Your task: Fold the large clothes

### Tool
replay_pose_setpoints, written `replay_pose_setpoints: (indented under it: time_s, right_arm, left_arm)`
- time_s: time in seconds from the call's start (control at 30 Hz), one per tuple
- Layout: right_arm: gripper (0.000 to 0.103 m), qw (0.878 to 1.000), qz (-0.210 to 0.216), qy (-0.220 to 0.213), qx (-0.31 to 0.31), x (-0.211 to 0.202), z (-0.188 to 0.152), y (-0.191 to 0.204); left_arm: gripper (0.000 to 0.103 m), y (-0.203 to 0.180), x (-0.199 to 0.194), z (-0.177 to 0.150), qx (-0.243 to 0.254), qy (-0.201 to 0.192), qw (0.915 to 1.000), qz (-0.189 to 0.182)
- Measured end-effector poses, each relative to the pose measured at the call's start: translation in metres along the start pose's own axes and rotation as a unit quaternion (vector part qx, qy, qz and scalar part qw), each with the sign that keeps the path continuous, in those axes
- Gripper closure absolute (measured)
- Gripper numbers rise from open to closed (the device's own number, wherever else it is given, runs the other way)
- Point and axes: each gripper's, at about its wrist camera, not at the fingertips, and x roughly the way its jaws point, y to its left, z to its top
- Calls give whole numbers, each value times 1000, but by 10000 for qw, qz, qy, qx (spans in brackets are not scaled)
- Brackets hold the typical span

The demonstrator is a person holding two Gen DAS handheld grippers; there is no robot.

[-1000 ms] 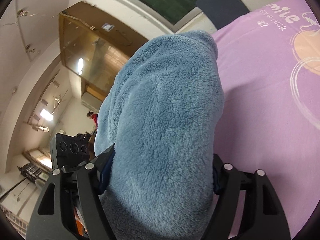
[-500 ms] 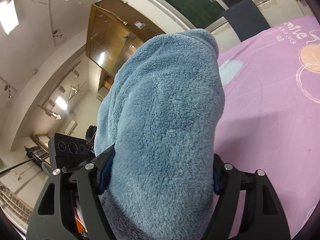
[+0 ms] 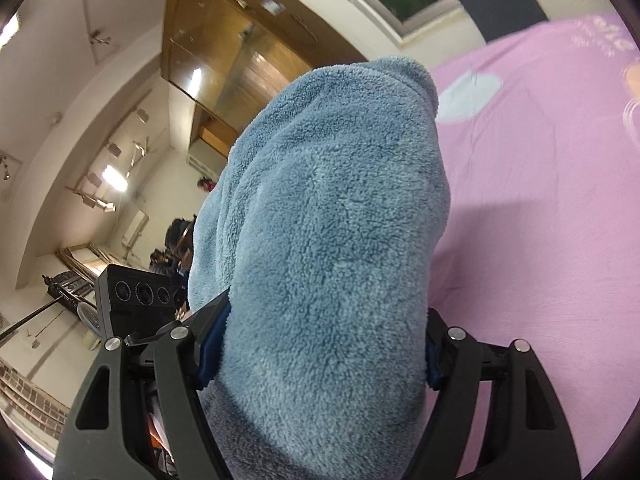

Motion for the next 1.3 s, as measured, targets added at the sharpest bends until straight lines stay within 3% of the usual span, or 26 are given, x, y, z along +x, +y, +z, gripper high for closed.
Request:
replay_pose_setpoints:
  time_s: [0.1, 0.23, 0.27, 0.33, 0.4, 0.63, 0.77, 0.97, 1.1, 1.3]
  right_arm:
    - [32, 9995, -140, 291, 65, 31, 3, -11]
    - [32, 9900, -1046, 923, 221, 76, -10, -44]
    - [29, 9869, -1212, 1022, 296, 83, -14, -54]
    - [29, 9911, -941, 901, 290, 82, -15, -62]
    - [30, 9910, -960, 899, 264, 82, -14, -62]
    - [28, 9920, -864, 900, 186, 82, -13, -63]
    - [21, 9912, -865, 924, 397, 66, -7, -77]
    - [21, 9909, -1268, 447, 95, 17, 1, -62]
    - [20, 9890, -1453, 183, -218, -10, -6, -38]
    - [19, 9821, -1670, -236, -836, -50, -27, 9]
  left_arm:
    - [36, 28, 12, -2, -128, 172, 9996, 209]
    - [33, 73, 59, -17, -483, 872, 9919, 787]
    - [30, 79, 66, -22, -484, 888, 9914, 830]
    - [27, 71, 63, -24, -182, 735, 9927, 940]
    - [24, 66, 63, -21, -47, 736, 9912, 1099]
    - [23, 63, 57, -19, -109, 730, 9919, 1036]
    - [23, 54, 58, -24, 5, 618, 9901, 1259]
    - [24, 12, 32, -33, 711, 245, 9717, 2238]
    - [23, -25, 12, -45, 1362, -123, 9440, 3002]
    - [15, -74, -24, -61, 1833, -636, 9283, 3173]
